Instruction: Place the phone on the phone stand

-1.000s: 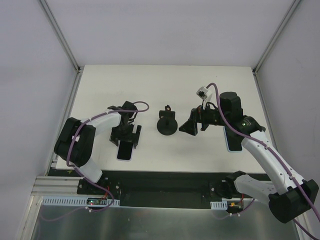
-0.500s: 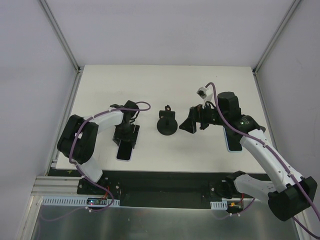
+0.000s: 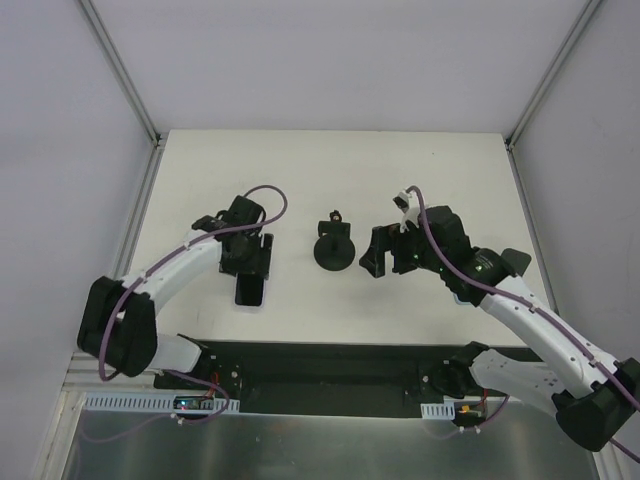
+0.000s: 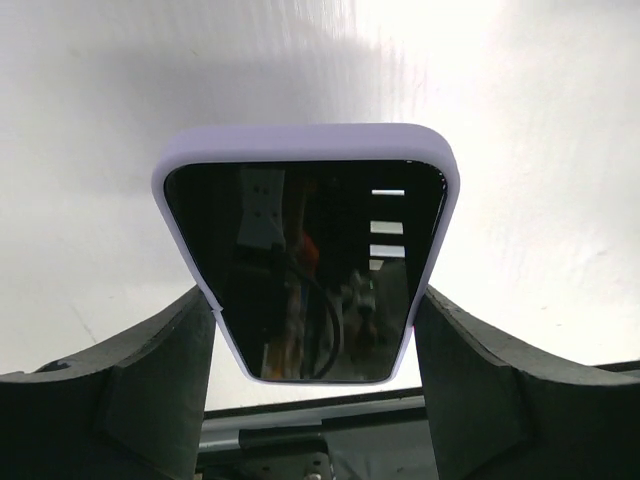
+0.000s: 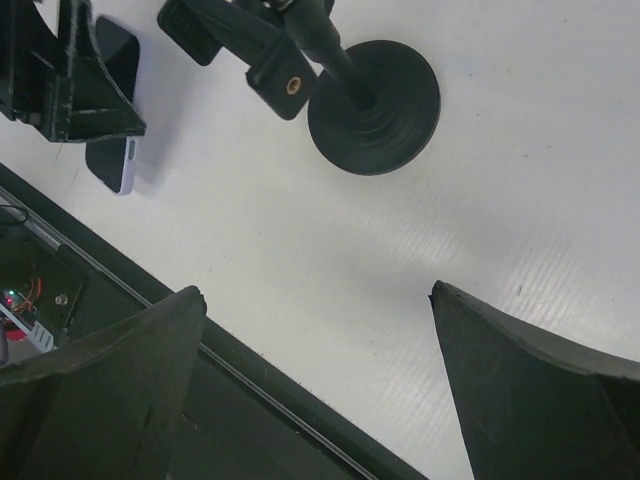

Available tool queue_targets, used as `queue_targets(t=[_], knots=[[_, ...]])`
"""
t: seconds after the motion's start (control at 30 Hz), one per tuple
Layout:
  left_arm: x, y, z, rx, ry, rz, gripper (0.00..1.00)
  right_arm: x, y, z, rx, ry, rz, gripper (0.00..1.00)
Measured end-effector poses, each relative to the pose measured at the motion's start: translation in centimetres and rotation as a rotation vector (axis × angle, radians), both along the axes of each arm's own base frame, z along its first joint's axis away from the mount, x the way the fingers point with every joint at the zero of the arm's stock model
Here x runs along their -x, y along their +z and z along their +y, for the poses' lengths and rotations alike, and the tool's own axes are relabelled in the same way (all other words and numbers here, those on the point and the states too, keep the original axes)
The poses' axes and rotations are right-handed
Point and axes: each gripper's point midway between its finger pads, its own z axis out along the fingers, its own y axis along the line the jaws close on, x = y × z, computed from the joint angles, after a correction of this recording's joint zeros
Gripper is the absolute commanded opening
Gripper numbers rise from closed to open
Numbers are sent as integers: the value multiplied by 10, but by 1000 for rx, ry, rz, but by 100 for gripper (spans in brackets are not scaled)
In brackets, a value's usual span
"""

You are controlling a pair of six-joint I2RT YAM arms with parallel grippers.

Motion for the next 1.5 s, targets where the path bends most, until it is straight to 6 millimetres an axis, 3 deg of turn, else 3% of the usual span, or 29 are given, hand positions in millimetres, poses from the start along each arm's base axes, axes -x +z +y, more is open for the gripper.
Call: queue_targets(t=[0.1,0.27,0.4,0.57,0.67,0.9,1.2,1.3,1.37,1.47,1.5], knots=[[-11,36,2,41,39,-161,0,4,3,10,-3,-2,-42,99],[-13,86,7,109,91,-353,0,15,5,36,0,43,-109,97],[-12,146,5,224,133,-513,0,20,15,64,-36,78,-171,93],[-16,223,-20,451,119,-665,0,23,24,108,-80,136,-215,91],[-22,249,-41,570,86,-680,0,20,39,132,-129,153,-241,89],[-37,238,-68,615,49,-605,0,6,64,155,-193,110,-280,79],[-41,239,-76,639,26,-630,0,-14,59,177,-176,61,-280,62],[-39,231,-76,638,22,-618,0,-20,55,185,-164,56,-279,46],[-36,226,-75,634,20,-613,0,-22,51,191,-165,54,-268,42],[-35,224,-72,626,16,-625,0,-20,49,200,-186,66,-258,19],[-34,224,-72,623,10,-631,0,-18,50,204,-196,77,-257,4]])
